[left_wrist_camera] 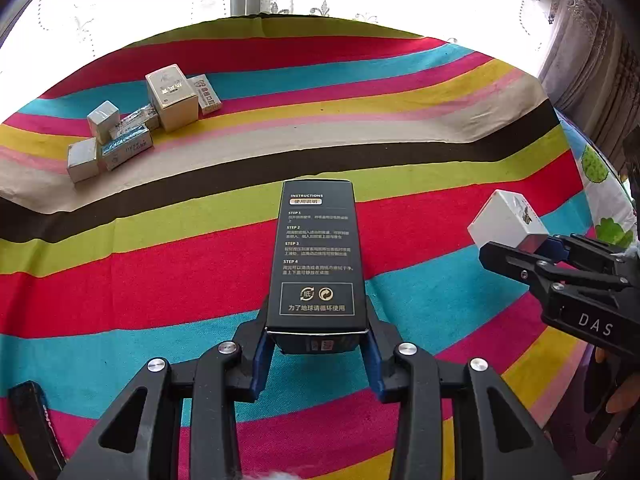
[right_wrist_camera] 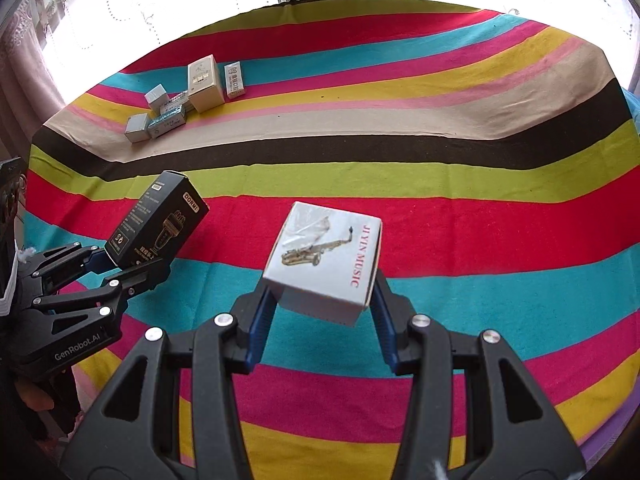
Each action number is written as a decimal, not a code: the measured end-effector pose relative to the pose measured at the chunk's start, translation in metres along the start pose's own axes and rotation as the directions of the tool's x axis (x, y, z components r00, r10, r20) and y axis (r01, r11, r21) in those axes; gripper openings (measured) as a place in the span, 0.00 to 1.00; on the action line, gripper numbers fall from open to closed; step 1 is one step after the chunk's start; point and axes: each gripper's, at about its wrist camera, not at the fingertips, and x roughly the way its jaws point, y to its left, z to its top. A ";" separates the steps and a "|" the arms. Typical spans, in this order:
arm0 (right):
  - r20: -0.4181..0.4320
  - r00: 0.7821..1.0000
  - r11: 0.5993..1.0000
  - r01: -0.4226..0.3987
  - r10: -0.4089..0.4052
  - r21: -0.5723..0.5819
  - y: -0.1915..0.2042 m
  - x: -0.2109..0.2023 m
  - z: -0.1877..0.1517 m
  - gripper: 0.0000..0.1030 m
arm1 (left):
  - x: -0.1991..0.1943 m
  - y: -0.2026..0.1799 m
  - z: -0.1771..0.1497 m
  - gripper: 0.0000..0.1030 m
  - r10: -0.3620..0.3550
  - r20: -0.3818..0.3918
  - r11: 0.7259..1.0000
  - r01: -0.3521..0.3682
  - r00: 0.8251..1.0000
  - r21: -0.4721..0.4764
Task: Organize rigid objects
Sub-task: 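Carry the black box in left while right carries the saxophone box to the bin, then drop the black box and saxophone box into the bin, opening both grippers, then withdraw both grippers from the bin back toward the pile, then grasp the beige box with gold lettering using the right gripper, then grasp the white DING ZHI DENTAL box with the left gripper, then carry the dental box in left while right carries the beige box to the bin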
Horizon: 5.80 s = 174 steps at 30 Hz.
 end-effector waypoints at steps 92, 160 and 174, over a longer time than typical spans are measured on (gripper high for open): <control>0.019 1.000 0.974 0.002 0.002 -0.226 0.055 0.012 0.057 0.85 | -0.001 0.096 0.017 0.81 0.267 0.095 0.948 -0.244 0.959 -0.204; 0.000 0.999 0.991 -0.049 0.049 -0.122 0.036 -0.010 0.011 0.53 | 0.006 0.033 0.014 0.30 -0.042 -0.027 0.990 0.038 0.999 -0.137; 0.033 0.999 0.989 -0.027 0.032 -0.147 0.043 -0.056 -0.013 0.53 | -0.041 0.021 -0.017 0.30 -0.055 0.021 0.996 0.056 0.998 -0.076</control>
